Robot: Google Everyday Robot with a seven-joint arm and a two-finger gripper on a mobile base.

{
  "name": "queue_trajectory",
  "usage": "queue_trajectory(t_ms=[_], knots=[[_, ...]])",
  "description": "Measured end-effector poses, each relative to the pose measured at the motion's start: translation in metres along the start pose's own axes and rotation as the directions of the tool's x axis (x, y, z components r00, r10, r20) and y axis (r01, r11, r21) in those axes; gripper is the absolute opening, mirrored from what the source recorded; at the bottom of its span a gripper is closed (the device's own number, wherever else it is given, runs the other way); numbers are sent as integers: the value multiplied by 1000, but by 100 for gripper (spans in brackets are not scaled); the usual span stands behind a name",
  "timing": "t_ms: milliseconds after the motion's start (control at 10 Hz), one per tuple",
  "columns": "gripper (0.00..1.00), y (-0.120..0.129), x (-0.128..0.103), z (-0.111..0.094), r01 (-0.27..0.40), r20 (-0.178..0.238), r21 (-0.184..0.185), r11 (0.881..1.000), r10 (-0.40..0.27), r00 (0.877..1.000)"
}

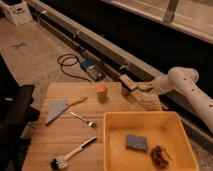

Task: Place pepper in paper cup

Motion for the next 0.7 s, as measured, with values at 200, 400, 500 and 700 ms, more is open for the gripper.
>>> queue_trajectory(t_ms=[200, 400, 500, 700], knots=[[62, 0, 1, -1, 1, -1, -2, 1000, -1, 1000], [62, -1, 0, -1, 4, 0, -2, 1000, -4, 1000], [62, -3, -1, -2, 8, 1, -1, 1000, -8, 1000], [62, -7, -5, -5, 19, 0, 3, 1000, -19, 1000]])
